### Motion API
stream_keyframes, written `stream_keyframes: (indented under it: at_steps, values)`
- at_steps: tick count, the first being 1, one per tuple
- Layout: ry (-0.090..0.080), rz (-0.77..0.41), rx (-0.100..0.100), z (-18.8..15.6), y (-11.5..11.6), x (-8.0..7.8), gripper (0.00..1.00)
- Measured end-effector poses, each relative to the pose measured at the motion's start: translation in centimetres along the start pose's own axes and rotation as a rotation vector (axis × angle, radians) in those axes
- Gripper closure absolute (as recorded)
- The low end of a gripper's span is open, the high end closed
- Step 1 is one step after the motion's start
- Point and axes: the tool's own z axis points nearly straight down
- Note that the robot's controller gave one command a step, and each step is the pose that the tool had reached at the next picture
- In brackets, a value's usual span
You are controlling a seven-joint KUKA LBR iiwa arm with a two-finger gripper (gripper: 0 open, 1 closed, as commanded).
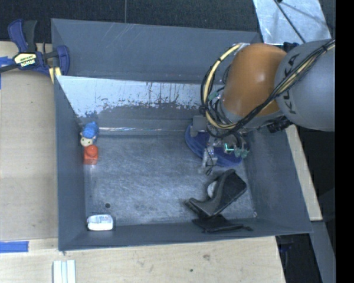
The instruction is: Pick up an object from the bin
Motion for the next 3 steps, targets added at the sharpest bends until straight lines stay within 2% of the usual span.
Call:
stream_keyframes:
  at_steps: [1, 2, 3]
  values:
    - [-0.012, 0.168, -0.003, 5.4, -4.6, -2.8, 0.0]
    - [-0.021, 0.167, -0.002, 4.9, -4.5, -3.1, 1.0]
    - [-0.018, 0.184, -0.001, -18.3, -2.7, -2.3, 1.0]
